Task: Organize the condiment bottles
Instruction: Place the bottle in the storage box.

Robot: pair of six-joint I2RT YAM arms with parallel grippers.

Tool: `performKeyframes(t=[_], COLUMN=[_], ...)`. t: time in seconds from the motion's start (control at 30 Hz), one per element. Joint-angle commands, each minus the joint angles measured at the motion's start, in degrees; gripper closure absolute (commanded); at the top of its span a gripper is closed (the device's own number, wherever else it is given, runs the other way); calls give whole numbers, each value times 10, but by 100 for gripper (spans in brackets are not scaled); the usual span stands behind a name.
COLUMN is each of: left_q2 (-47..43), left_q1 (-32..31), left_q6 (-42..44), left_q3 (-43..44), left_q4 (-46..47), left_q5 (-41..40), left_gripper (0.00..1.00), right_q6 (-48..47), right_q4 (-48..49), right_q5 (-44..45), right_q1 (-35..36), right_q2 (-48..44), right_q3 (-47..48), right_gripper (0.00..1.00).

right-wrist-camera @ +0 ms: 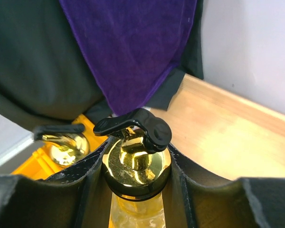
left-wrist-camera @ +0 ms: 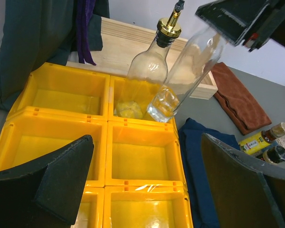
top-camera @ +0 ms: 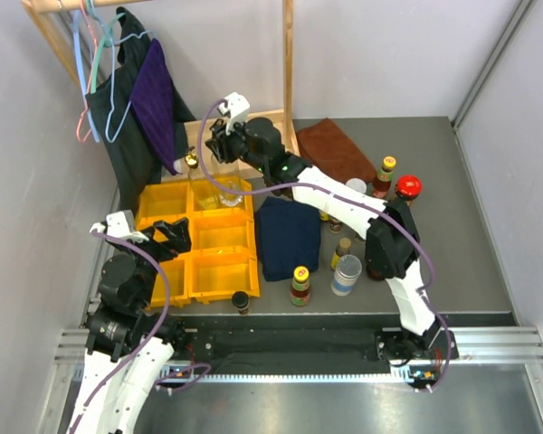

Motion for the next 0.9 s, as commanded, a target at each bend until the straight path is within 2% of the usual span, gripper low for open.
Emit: performKeyframes(t=[0.0, 0.4, 0.87], left_q2=[-3, 0, -1], left_q1=[1, 1, 1], left_q6=[3, 4, 2], left_q3=[-2, -3, -2], left_q4=[14, 16, 15], left_q5=[4, 8, 9], left_gripper=[1, 1, 1], right_q6=[14, 17, 17], right_q4=[68, 58, 47], right_q5=[-5, 5, 19], right_q1=[8, 8, 8], right_q2=[7, 20, 24], right_q3=[41, 21, -11], right_gripper=[100, 100, 91])
